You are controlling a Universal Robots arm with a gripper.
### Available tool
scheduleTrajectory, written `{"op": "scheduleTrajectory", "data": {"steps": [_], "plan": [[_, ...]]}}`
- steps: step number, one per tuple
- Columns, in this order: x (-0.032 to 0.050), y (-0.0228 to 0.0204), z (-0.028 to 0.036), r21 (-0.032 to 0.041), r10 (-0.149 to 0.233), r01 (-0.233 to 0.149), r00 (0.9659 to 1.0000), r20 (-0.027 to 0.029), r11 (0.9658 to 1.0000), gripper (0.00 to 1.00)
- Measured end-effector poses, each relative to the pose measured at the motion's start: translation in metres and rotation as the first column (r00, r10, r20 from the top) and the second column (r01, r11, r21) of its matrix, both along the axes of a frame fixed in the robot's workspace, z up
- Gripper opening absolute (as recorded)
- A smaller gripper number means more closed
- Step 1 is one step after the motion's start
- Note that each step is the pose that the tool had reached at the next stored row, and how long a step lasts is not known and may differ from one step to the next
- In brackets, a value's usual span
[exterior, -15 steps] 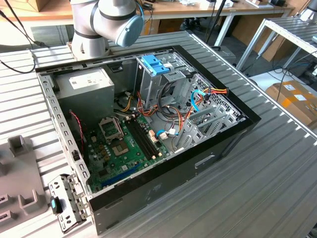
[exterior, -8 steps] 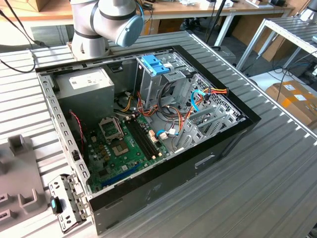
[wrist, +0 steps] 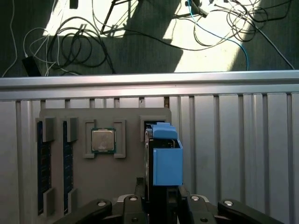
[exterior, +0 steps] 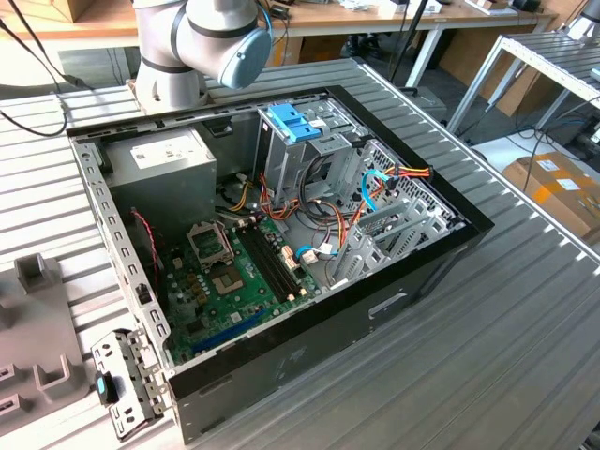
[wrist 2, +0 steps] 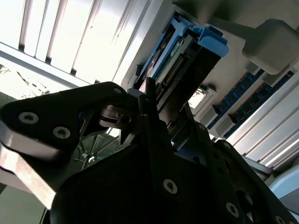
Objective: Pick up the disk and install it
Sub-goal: 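Pick up the disk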
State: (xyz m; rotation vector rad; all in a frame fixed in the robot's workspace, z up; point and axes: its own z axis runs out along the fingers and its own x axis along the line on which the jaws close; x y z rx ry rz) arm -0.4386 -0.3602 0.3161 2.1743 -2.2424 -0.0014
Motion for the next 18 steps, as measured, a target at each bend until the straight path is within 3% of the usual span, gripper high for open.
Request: {"op": "scheduleTrajectory", "data": {"steps": [12, 18], "plan": [[0.0000, 0.0000, 0.0008, 0.0000, 0.000, 0.000, 1.0000, -0.0001, 1.0000, 0.35], [0.0000, 0.0000, 0.0115, 0.0000, 0.000, 0.000, 1.0000, 0.0001, 1.0000, 0.35]]}}
